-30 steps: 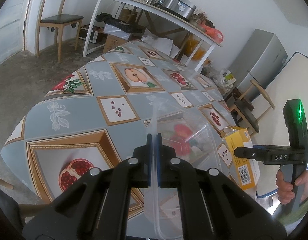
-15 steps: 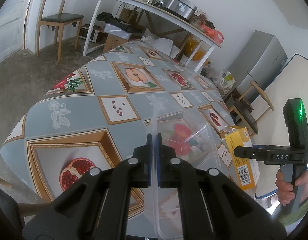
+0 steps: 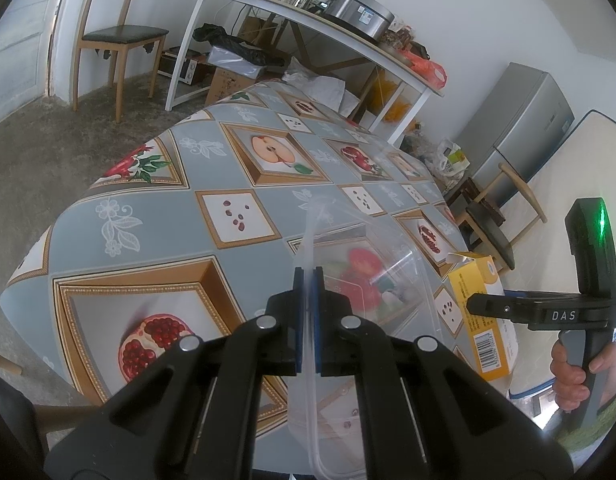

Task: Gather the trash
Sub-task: 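Hold the clear container in the left tool and the box in the right tool, then carry the container and box over the blue wastebasket with both tools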

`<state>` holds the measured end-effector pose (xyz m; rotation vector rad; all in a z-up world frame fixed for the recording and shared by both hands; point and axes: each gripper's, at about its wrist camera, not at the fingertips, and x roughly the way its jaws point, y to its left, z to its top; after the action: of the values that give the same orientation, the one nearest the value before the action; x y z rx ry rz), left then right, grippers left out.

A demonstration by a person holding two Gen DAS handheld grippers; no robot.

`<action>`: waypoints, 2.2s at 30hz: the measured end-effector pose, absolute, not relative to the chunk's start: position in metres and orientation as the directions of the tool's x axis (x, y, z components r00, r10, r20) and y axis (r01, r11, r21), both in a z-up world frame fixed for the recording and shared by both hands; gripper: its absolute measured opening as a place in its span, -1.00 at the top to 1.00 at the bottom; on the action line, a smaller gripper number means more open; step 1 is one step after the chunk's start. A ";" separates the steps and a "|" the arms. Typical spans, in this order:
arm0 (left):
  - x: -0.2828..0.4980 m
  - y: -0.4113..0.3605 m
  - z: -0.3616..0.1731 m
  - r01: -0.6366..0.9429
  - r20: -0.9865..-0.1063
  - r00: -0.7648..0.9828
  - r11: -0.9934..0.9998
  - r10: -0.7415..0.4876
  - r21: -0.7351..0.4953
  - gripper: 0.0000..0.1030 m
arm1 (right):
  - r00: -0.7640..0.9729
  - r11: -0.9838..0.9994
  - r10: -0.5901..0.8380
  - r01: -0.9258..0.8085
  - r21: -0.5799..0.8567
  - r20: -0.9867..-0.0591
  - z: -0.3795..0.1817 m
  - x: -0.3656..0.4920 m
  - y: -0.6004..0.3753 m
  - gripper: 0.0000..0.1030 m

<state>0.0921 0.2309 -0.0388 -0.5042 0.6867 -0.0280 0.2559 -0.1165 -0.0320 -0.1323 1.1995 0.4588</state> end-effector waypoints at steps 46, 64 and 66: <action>0.167 -0.053 0.072 0.411 -0.556 0.599 0.817 -0.576 -0.405 0.95 | 0.718 0.820 0.074 0.351 0.452 -0.692 0.033 0.096 -0.516 -0.35; 0.333 -0.442 -0.099 0.495 -0.930 0.055 0.819 -0.363 -0.290 0.95 | 0.612 0.307 0.139 0.721 0.621 -0.779 -0.212 0.067 -0.681 -0.35; 0.350 -0.463 -0.126 0.461 -0.949 0.042 0.849 -0.312 -0.259 0.95 | 0.582 0.261 0.139 0.759 0.597 -0.801 -0.237 0.079 -0.695 -0.35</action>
<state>0.3495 -0.4632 -0.1263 0.1290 1.4101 -0.5946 0.0792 -0.6954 -0.2370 1.2637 0.8899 -0.5047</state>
